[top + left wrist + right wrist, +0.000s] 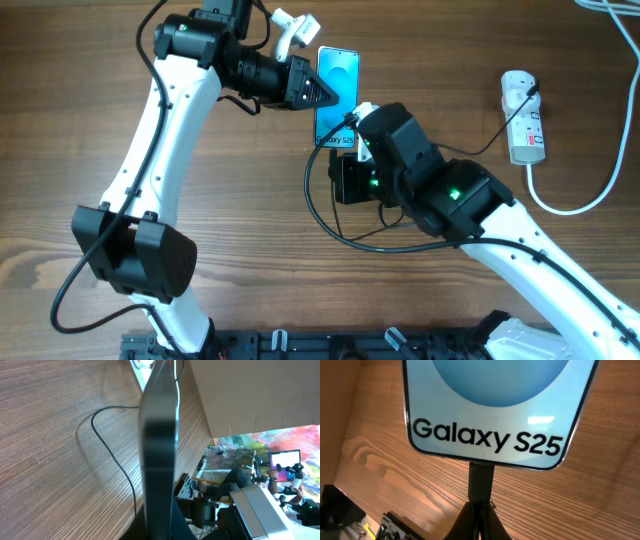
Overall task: Plug charger to phone and switch on socket
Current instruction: 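Push the USB-C plug up into the phone's bottom port with right gripper, then open the right gripper and move it toward the power strip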
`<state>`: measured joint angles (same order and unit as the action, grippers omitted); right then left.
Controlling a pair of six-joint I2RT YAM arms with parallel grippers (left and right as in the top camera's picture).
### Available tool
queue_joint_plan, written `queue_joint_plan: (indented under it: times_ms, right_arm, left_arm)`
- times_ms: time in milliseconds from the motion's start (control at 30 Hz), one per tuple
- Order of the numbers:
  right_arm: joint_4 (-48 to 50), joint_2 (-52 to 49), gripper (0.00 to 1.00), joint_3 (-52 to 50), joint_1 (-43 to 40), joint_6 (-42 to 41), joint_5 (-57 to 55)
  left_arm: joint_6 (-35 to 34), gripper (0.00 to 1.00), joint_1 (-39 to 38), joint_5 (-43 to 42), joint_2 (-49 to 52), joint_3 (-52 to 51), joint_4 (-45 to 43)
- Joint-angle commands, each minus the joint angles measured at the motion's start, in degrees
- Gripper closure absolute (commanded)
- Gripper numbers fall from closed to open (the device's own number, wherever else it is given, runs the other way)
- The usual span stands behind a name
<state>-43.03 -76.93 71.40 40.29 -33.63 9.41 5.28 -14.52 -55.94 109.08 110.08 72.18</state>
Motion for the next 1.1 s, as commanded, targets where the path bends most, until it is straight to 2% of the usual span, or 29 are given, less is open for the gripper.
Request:
queue_joint_plan:
  times_ms: [0,300,533,567,600,700,767,833,867,900,1067]
  right_arm:
    - [3.5,-0.1,0.95,3.2,-2.4,4.4,-5.4]
    - [4.6,-0.1,0.92,3.3,-2.4,5.1,-7.1]
    - [4.8,-0.1,0.85,3.3,-2.4,5.1,-7.9]
    - [4.7,0.0,0.81,3.3,-2.4,5.1,-7.4]
    - [4.6,0.1,0.70,3.3,-2.4,5.1,-6.5]
    - [3.2,0.9,0.53,3.5,-2.4,4.8,-4.6]
    - [1.7,1.8,0.33,3.6,-2.4,2.8,-4.5]
    - [-0.2,3.0,0.19,3.6,-2.4,1.9,-4.5]
    - [-1.0,3.5,0.07,3.6,-2.5,1.9,-4.5]
    - [-2.0,4.0,0.00,3.6,-2.9,1.8,-4.5]
    - [-9.7,4.9,0.00,3.6,-8.0,0.0,-4.5]
  left_arm:
    - [0.4,0.96,-0.7,-1.2,-0.7,0.6,2.4]
    - [0.2,0.96,-0.6,-3.6,-0.7,0.6,3.3]
    - [0.2,0.96,-0.6,-3.5,-0.7,0.6,3.0]
    - [0.2,0.96,-0.6,-3.4,-0.7,0.6,2.6]
    - [0.2,0.96,-0.6,-3.0,-0.7,0.6,2.3]
    - [0.2,0.96,-0.5,-0.2,-0.7,0.6,2.0]
    - [0.2,0.96,-0.5,2.8,-0.7,0.6,2.1]
    - [0.2,0.96,-0.5,5.0,-0.7,0.6,2.2]
    - [0.2,0.96,-0.5,5.5,-0.7,0.6,2.2]
    - [0.2,0.96,-0.5,5.7,-0.7,0.6,2.3]
    - [3.6,0.96,-0.5,6.9,-0.6,0.6,3.7]
